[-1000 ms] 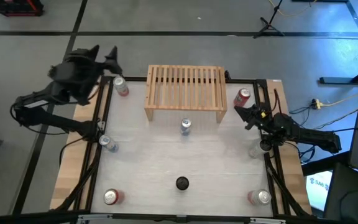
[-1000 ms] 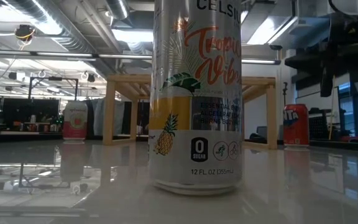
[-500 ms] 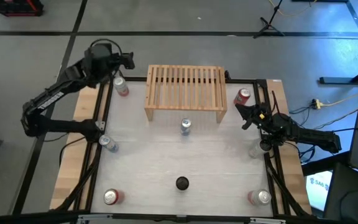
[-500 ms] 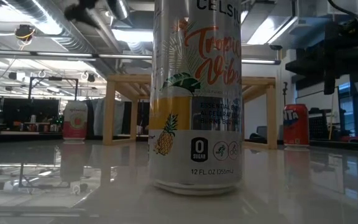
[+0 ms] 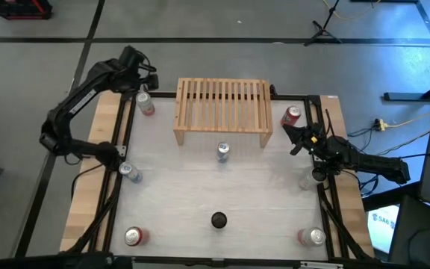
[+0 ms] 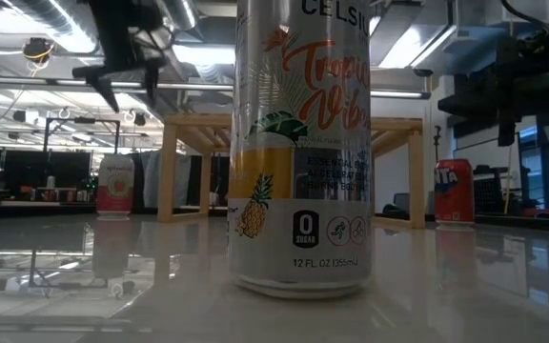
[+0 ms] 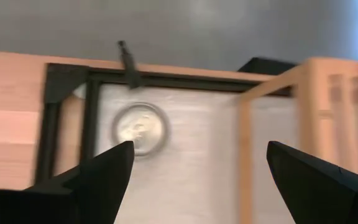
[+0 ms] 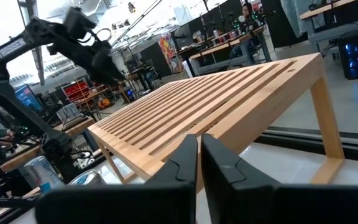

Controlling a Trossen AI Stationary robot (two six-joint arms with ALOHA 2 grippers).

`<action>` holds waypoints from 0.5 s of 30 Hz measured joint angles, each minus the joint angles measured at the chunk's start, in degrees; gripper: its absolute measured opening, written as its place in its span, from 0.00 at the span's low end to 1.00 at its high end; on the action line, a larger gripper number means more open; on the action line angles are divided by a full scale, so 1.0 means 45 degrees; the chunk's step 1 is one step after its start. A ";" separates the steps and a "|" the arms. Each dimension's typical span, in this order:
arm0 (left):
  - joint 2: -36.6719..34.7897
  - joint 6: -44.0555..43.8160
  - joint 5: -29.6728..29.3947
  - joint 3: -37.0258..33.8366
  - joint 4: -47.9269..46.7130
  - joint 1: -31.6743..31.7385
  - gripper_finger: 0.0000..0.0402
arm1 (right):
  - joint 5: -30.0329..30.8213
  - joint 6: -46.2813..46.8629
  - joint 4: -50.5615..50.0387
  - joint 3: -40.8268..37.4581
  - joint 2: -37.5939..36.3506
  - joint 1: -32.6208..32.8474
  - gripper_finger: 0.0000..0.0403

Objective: Place canned beverage on shelf
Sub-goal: Put the top pink soda can on the shelf

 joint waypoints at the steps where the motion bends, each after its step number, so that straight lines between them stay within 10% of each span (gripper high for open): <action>1: 0.0237 0.0171 -0.0244 0.0000 -0.0028 0.0061 0.90 | -0.0003 0.0004 -0.0008 0.0000 0.0000 0.0001 0.03; 15: 0.2567 0.0782 -0.2633 0.0000 -0.0660 0.0215 0.90 | -0.0044 0.0432 -0.0075 0.0005 0.0000 0.0000 0.03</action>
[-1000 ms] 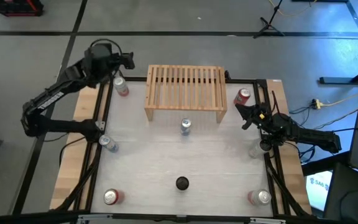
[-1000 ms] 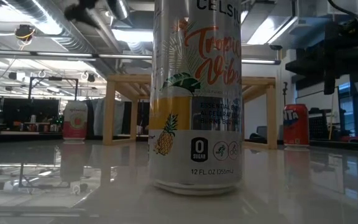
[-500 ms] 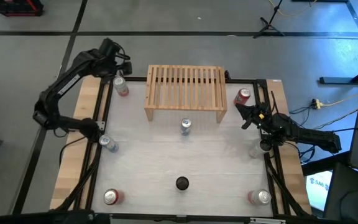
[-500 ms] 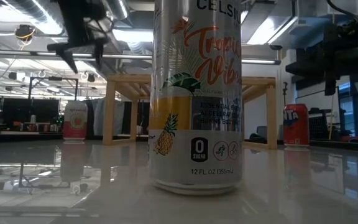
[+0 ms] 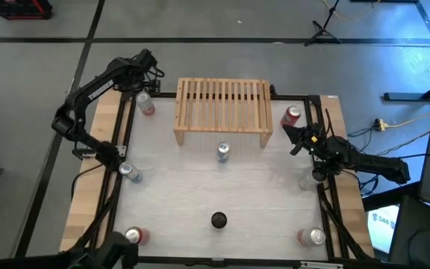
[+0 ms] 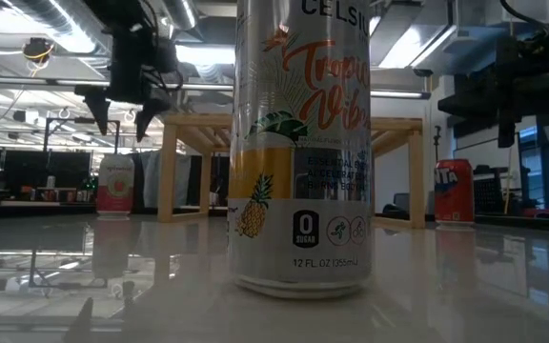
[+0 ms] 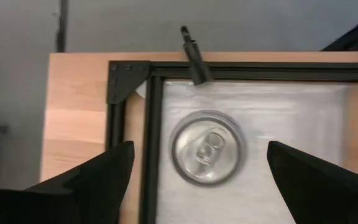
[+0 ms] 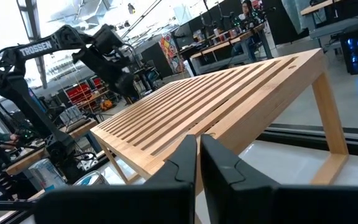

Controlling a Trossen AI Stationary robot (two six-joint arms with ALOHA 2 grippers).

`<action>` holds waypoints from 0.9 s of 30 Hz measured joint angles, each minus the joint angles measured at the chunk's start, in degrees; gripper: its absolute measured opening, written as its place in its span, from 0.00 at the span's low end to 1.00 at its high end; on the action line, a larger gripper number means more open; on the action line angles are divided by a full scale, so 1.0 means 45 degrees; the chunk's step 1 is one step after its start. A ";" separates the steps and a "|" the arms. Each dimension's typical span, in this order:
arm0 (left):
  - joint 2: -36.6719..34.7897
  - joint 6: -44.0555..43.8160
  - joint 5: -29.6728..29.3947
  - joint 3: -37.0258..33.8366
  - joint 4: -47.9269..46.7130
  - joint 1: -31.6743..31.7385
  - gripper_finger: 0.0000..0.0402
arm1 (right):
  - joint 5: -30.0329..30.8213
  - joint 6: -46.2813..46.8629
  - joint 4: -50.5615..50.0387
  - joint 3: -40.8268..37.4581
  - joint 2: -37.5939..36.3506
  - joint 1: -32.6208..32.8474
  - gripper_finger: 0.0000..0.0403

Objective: Place canned beverage on shelf
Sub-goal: Put the top pink soda can on the shelf

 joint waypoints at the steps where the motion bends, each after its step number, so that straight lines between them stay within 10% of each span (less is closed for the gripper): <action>1: 0.0144 0.0026 -0.0127 0.0000 0.0004 0.0000 0.90 | 0.0000 0.0010 -0.0001 0.0000 0.0000 0.0001 0.03; 27: 0.1172 0.0244 0.0205 -0.0785 0.0674 0.0204 0.90 | -0.0010 0.0015 -0.0039 0.0000 0.0000 0.0005 0.03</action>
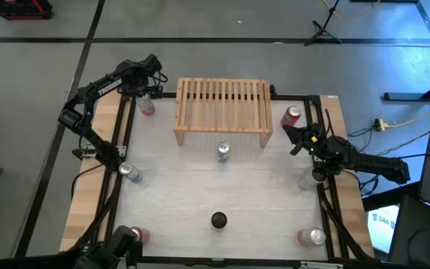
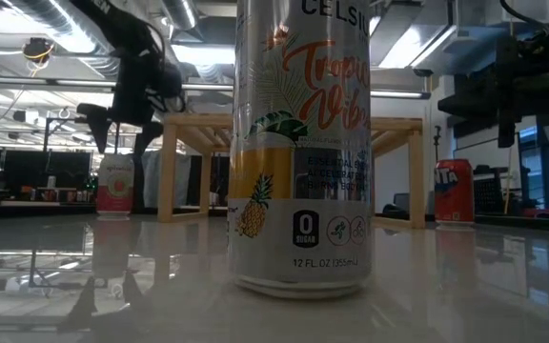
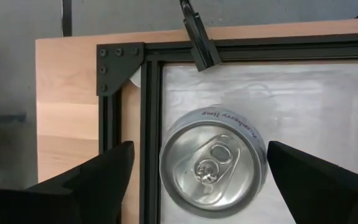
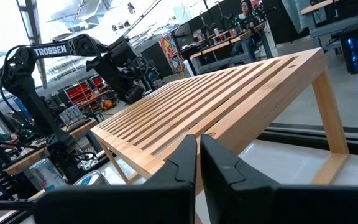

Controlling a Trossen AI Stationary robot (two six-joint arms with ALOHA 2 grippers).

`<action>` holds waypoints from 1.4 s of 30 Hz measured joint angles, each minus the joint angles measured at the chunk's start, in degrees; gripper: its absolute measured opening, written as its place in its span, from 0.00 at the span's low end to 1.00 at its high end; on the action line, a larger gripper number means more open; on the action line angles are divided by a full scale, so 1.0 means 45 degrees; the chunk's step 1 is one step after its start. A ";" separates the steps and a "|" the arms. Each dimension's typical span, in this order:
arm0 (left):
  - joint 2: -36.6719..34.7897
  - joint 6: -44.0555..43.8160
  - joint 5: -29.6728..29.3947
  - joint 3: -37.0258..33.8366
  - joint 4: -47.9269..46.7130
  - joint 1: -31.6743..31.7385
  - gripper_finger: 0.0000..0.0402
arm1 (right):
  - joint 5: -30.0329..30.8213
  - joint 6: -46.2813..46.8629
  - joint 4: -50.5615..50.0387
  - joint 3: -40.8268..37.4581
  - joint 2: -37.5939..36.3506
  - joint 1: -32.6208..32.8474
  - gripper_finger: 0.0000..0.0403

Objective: Place canned beverage on shelf
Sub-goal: Put the top pink soda can on the shelf

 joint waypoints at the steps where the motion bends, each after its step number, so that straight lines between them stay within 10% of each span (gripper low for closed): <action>1: 0.0000 0.0000 0.0007 -0.0061 0.0080 0.0000 0.90 | 0.0000 0.0000 0.0000 0.0000 0.0000 -0.0002 0.03; 21: 0.0000 0.0540 0.0963 -0.1464 0.1511 0.0083 0.89 | -0.0102 0.0000 -0.0010 0.0000 0.0000 -0.0001 0.03; 33: -0.0045 0.1527 0.1123 -0.1454 0.1426 0.0083 0.68 | -0.0100 0.0000 -0.0012 0.0000 0.0000 -0.0005 0.03; 42: -0.0743 0.2152 0.1101 0.0235 -0.0641 -0.0136 0.68 | -0.0087 0.0000 -0.0013 0.0000 0.0000 -0.0003 0.03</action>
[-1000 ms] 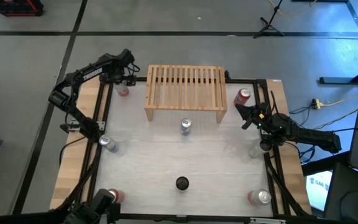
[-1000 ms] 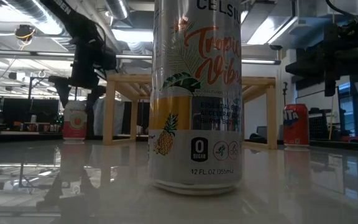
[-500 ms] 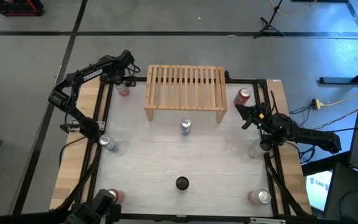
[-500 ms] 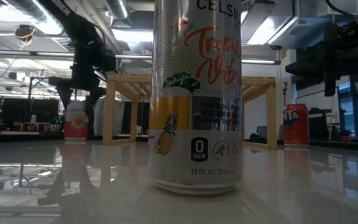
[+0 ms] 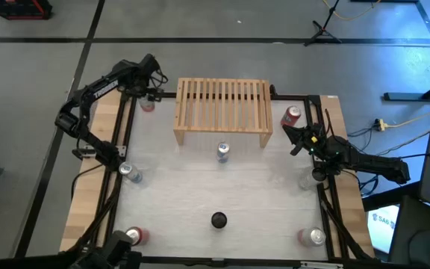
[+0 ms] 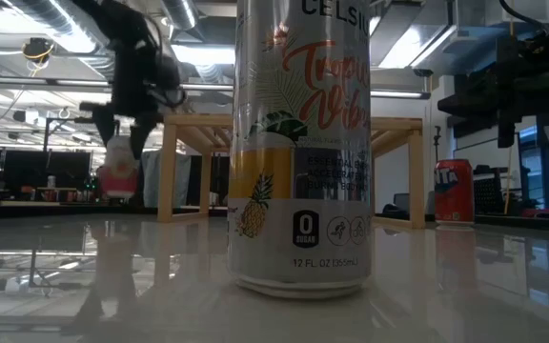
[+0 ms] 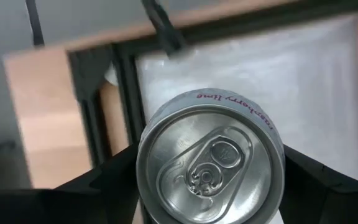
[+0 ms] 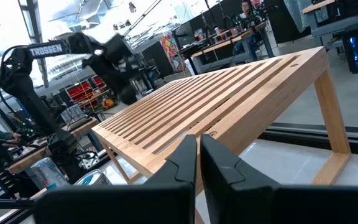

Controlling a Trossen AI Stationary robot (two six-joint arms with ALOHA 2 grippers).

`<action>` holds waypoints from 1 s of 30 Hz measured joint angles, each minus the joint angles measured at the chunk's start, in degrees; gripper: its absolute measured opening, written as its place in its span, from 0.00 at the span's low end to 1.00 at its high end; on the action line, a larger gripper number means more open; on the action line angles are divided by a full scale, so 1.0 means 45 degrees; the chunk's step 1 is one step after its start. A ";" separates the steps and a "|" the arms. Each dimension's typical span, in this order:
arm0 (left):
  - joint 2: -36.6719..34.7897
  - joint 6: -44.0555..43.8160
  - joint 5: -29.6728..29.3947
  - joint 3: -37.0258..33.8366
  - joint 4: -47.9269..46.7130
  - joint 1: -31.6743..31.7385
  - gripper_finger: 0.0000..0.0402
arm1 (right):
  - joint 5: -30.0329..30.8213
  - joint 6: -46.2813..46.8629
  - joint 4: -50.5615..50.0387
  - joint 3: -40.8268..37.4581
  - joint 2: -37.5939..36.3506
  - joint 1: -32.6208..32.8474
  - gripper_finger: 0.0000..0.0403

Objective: Place canned beverage on shelf
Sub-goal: Put the top pink soda can on the shelf

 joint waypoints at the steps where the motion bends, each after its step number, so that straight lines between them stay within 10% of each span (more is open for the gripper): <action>1: -0.0097 0.0107 0.0006 0.0301 -0.0330 0.0005 0.68 | 0.0000 0.0000 0.0003 0.0000 0.0000 -0.0001 0.03; 14: -0.0794 0.1343 0.0784 0.5913 -0.3828 -0.1230 0.68 | 0.0039 0.0000 0.0003 0.0000 0.0000 0.0003 0.03; 30: 0.0392 -0.0981 0.2020 0.9610 -0.3312 -0.5647 0.68 | -0.0330 0.0534 -0.0021 -0.0005 0.0000 0.0003 0.03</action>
